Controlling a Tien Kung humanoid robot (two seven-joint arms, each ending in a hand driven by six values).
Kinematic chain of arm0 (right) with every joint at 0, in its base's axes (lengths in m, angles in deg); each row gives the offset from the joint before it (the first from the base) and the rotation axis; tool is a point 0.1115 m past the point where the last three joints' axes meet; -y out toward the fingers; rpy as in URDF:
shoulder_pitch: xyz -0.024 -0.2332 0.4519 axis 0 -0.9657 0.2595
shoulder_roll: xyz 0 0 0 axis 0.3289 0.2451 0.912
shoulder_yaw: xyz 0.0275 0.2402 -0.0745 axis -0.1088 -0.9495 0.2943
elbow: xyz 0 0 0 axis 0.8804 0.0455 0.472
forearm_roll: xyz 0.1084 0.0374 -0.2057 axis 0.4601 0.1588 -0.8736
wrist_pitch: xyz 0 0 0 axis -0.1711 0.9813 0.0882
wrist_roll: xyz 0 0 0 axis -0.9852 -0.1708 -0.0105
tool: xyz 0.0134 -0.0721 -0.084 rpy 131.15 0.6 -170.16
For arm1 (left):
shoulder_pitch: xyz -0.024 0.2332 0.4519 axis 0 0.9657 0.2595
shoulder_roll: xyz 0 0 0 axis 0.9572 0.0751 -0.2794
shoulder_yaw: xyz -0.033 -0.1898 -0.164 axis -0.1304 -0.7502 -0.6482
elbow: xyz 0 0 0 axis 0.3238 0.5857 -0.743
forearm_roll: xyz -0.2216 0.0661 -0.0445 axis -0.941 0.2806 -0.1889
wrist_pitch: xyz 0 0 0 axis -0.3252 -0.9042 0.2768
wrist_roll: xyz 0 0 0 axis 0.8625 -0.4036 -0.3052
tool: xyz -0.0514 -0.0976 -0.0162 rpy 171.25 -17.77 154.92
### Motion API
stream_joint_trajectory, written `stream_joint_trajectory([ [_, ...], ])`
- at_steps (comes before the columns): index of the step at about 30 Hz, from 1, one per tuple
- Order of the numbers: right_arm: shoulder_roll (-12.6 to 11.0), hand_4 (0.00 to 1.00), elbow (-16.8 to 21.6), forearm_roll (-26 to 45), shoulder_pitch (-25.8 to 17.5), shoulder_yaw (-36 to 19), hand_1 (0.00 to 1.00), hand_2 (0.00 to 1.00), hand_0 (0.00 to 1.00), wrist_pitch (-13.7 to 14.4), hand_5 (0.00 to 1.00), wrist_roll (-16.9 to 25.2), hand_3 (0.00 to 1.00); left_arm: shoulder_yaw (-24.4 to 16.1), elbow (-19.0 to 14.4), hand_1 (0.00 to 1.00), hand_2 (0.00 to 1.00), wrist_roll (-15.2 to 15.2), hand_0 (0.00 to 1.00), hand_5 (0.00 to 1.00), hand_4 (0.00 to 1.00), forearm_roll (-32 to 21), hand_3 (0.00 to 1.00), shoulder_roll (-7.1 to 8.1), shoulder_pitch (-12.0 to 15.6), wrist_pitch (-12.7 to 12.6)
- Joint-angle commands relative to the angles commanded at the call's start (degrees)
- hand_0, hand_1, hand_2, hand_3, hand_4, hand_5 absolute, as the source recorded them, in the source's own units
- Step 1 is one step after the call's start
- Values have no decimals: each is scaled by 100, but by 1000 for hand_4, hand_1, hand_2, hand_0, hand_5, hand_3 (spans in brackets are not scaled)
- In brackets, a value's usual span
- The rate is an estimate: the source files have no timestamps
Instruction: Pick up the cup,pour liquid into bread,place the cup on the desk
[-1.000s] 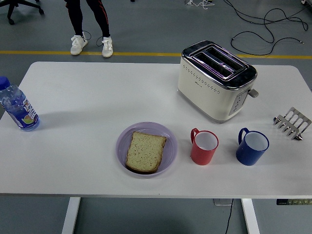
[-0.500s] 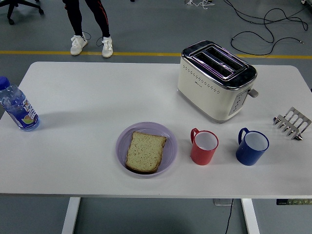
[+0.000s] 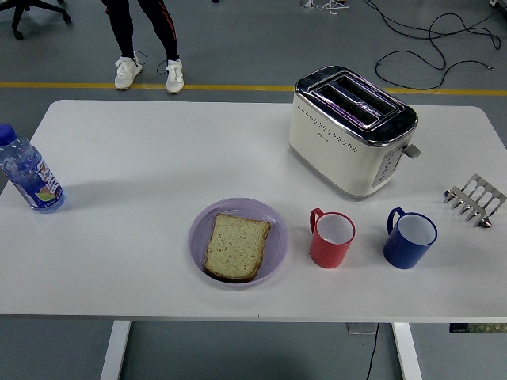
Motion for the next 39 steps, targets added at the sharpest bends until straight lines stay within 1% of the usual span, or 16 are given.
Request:
stream_joint_trajectory([
  [1,30,886,63,-223,-64,33,797,879,827,72,92,2,906,-17,0,689,706,-1,656,873,309,11,591,0,-2,-6],
  [2,68,928,144,-484,-143,72,845,946,899,146,74,12,958,-38,0,689,706,-1,656,874,308,31,591,0,-7,-10],
  [7,220,928,354,-1671,-440,244,845,946,899,347,74,64,958,-37,0,689,706,6,656,874,308,71,591,0,-24,-10],
  [8,249,940,370,-1892,-489,270,858,949,921,378,70,81,977,-43,0,689,706,4,656,877,308,70,591,0,-25,-9],
  [9,290,940,378,-2152,-563,319,858,949,921,424,70,122,977,-33,0,689,706,6,656,877,308,58,591,0,-28,-7],
  [11,330,940,389,-2432,-674,414,858,949,921,459,70,198,977,-2,0,689,706,8,656,877,308,24,591,0,-28,-2],
  [17,372,947,481,-2638,-986,793,865,949,933,449,65,461,993,75,0,689,706,11,656,881,310,-50,590,0,24,-13],
  [21,384,945,413,-2685,-1083,1048,867,949,938,431,61,562,995,77,0,689,706,-4,656,879,309,14,591,0,62,0],
  [27,523,954,190,-2548,-1002,1304,870,948,939,414,69,686,997,28,0,688,706,-6,656,878,308,73,591,0,74,-6],
  [39,609,968,-171,-2231,-848,1631,872,947,942,467,88,871,990,16,0,688,705,-9,656,879,307,82,591,0,36,30],
])
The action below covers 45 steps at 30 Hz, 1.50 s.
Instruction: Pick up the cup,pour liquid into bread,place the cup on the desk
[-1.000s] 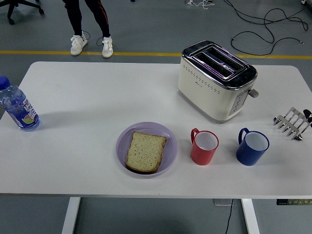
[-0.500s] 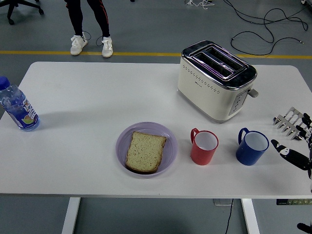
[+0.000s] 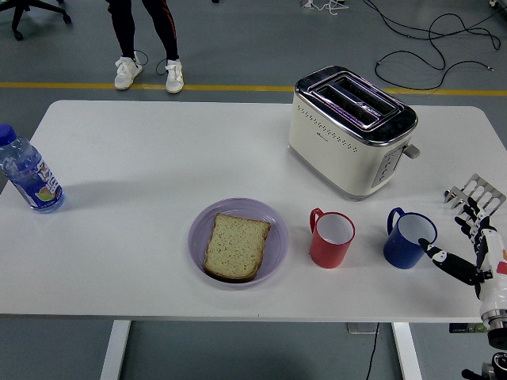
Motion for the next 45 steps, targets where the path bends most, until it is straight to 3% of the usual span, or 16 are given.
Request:
stream_joint_trajectory([
  [7,125,969,-389,250,162,200,870,946,944,68,92,140,993,15,0,688,706,-4,656,879,306,-21,591,0,7,-9],
  [15,242,980,-804,103,335,203,872,949,945,62,98,18,998,-4,0,688,706,-10,656,880,306,24,591,0,-6,12],
  [27,296,985,-966,425,438,426,871,948,943,-30,96,102,985,-21,0,688,706,-11,656,881,306,13,591,0,-20,6],
  [45,490,998,-1554,915,920,638,862,942,941,183,137,246,971,-37,0,688,706,-18,656,882,306,46,591,0,-33,19],
])
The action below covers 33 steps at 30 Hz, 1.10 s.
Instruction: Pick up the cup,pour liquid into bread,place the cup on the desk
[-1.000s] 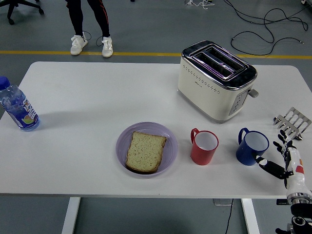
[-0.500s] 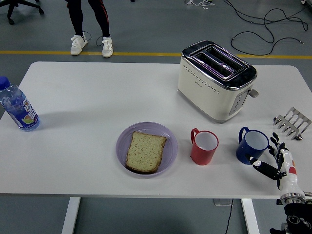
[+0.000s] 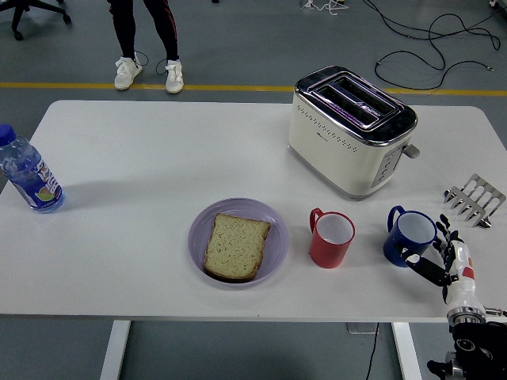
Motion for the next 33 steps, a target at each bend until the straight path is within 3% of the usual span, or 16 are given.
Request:
stream_joint_trajectory([
  [33,108,998,-507,490,508,356,843,934,926,128,188,119,950,15,0,689,707,6,656,880,306,-4,591,0,-17,0],
])
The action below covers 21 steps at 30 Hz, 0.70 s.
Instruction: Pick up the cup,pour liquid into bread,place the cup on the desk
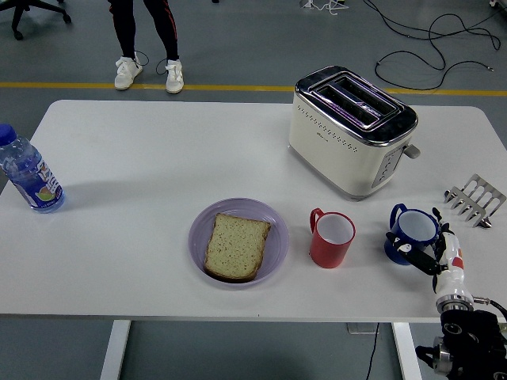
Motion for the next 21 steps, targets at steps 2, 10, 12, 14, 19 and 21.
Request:
stream_joint_trajectory([
  [2,8,998,-78,71,51,30,843,934,926,-7,188,19,950,-1,0,689,707,-1,656,880,306,-5,591,0,1,-5],
  [10,30,998,-199,264,129,68,839,934,922,34,189,145,943,-11,0,689,707,-1,656,881,305,-1,590,0,-6,-7],
  [12,37,998,-220,357,133,74,799,888,879,76,190,218,896,-15,0,689,707,-1,656,881,305,7,591,0,-9,-7],
  [14,41,998,-243,466,142,85,799,888,879,148,190,309,896,-14,0,689,707,-1,656,881,305,1,591,0,-13,-10],
  [19,45,952,-304,649,168,136,681,769,748,262,163,378,804,-4,0,689,706,-1,656,879,304,-13,590,0,-23,-9],
  [21,46,952,-345,841,175,135,681,769,748,240,163,362,804,10,0,689,706,-1,656,879,304,-28,590,0,-27,-10],
])
